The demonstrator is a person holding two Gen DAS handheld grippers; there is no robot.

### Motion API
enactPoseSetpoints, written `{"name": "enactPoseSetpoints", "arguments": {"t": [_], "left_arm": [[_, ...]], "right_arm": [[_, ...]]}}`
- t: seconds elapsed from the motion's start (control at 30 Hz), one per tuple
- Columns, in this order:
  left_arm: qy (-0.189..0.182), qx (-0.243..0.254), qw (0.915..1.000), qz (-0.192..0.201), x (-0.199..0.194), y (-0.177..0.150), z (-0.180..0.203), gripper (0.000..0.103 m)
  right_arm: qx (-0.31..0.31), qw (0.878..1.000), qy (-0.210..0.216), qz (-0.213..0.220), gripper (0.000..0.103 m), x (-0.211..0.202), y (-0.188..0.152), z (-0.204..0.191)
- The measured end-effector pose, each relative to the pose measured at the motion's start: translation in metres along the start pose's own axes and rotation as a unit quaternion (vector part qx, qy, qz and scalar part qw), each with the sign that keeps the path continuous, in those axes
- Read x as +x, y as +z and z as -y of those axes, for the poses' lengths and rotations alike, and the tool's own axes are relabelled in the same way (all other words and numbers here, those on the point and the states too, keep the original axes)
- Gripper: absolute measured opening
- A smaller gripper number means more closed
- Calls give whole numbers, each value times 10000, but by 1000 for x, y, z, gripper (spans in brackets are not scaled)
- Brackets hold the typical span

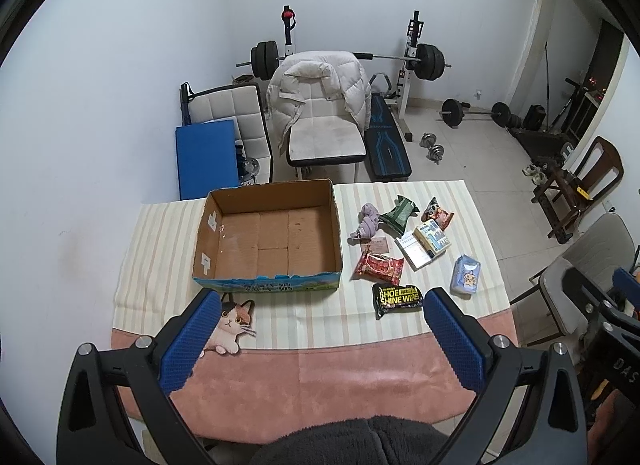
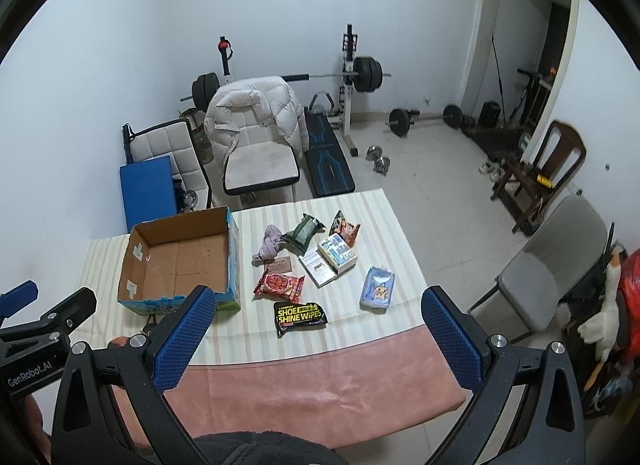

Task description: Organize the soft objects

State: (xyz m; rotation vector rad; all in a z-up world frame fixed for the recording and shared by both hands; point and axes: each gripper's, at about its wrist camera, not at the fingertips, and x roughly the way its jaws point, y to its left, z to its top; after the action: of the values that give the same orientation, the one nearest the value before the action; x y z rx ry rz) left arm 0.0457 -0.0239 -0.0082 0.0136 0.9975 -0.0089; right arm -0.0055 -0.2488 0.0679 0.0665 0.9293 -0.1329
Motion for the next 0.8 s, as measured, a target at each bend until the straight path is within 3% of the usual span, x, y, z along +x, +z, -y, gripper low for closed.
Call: {"name": "enactPoseSetpoints", "arguments": {"t": [0.23, 0.43, 0.53, 0.63, 0.7, 0.8], "left_arm": [[-61, 491, 9972, -555, 93, 39, 40, 103], [-319, 759, 9823, -1680, 210, 58, 84, 103], [-660, 423, 9685, -2365, 267, 57, 99, 103], [-872, -113, 9466, -3101, 333, 49, 112, 103], [-834, -460, 9346, -3426, 368, 42, 119, 103], [-898, -648, 9236, -3670, 403, 38, 137, 103]], "right_arm": [[215, 9985, -267, -425, 103, 77, 22, 45], [446, 9893, -456, -1315, 103, 197, 28, 96], [700, 9796, -421, -1838, 103, 266, 19, 124], [854, 9699, -471, -2231, 103, 327, 8, 147], [1007, 9619, -471, -2497, 103, 369, -4, 162], [1209, 9499, -374, -2856, 103, 423, -22, 176]]}}
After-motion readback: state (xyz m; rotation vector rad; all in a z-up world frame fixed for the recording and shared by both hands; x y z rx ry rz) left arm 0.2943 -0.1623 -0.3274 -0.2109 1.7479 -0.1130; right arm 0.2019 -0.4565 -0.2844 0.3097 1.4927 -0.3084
